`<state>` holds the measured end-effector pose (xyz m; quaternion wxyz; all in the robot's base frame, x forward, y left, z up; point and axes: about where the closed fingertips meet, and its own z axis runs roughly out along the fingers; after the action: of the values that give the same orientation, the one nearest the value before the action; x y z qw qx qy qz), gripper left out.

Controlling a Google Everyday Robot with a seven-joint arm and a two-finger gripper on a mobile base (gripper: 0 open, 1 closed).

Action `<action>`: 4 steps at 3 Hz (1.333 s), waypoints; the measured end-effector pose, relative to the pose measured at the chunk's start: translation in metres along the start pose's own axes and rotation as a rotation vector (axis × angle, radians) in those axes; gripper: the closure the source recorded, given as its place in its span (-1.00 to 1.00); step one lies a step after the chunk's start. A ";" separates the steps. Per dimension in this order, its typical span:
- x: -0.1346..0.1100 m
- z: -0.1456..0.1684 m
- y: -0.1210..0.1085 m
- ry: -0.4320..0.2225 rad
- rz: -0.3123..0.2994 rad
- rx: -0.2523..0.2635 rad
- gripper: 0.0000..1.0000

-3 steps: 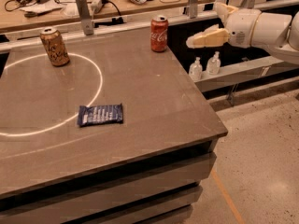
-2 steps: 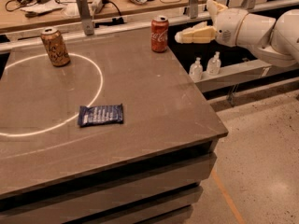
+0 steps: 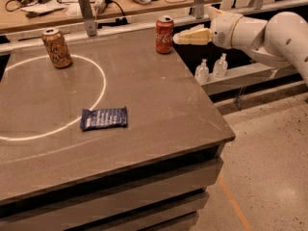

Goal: Move coke can near rxbar blueberry

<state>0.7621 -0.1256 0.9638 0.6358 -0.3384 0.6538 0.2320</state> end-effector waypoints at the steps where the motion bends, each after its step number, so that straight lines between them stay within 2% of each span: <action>1: 0.008 0.003 -0.007 0.024 0.001 0.005 -1.00; 2: 0.010 0.015 -0.008 0.033 -0.021 -0.021 -1.00; 3: 0.016 0.039 -0.007 0.054 -0.035 -0.057 -1.00; 4: 0.022 0.057 -0.005 0.061 -0.030 -0.084 -1.00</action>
Offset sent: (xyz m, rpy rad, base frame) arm 0.0251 0.0077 -0.0109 -0.0686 -0.0022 0.0437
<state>0.8047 -0.0902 0.9379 0.6042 -0.3816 0.6573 0.2394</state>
